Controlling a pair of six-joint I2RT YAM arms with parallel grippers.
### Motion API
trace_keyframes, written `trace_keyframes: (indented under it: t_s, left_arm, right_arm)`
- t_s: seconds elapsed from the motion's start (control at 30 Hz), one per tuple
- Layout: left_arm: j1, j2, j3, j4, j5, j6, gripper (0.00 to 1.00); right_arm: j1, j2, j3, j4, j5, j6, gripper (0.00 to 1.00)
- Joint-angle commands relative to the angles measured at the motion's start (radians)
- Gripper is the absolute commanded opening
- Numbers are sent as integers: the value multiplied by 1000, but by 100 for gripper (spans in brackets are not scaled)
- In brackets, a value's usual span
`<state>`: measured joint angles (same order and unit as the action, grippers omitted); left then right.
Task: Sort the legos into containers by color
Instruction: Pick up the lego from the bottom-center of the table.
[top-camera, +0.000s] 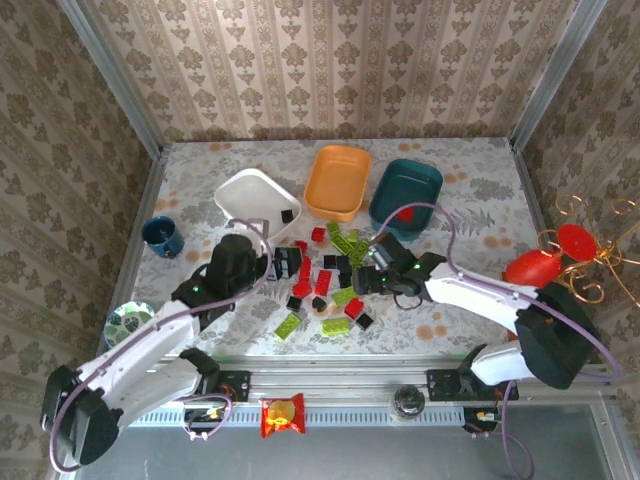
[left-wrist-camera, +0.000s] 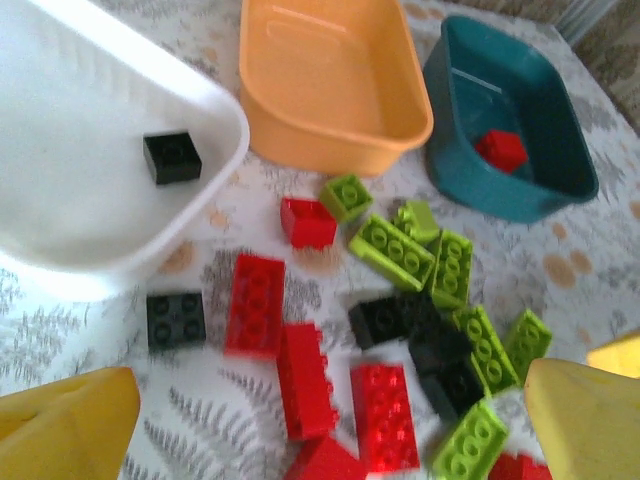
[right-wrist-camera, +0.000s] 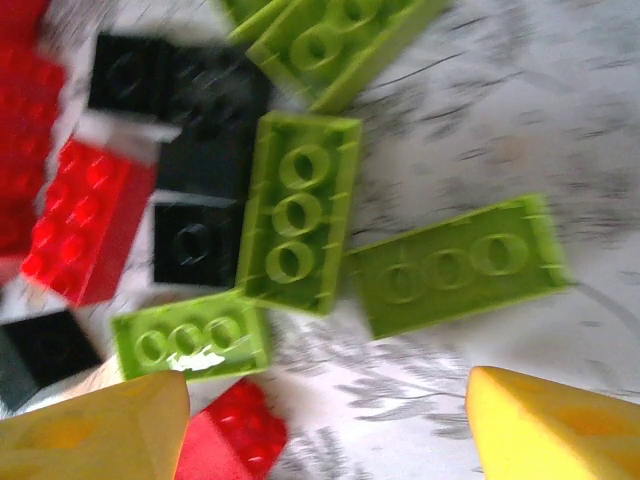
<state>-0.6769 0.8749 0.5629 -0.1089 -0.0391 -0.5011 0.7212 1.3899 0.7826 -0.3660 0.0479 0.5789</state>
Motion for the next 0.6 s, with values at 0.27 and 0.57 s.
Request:
trace_keyframes:
  t_s: [0.27, 0.57]
  left_arm:
    - [-24, -211, -126, -95, -98, -23, 100]
    - [-19, -186, -126, -89, -97, -17, 100]
  right_arm:
    - [162, 150, 82, -88, 36, -63, 80]
    - [169, 202, 111, -105, 27, -100, 72]
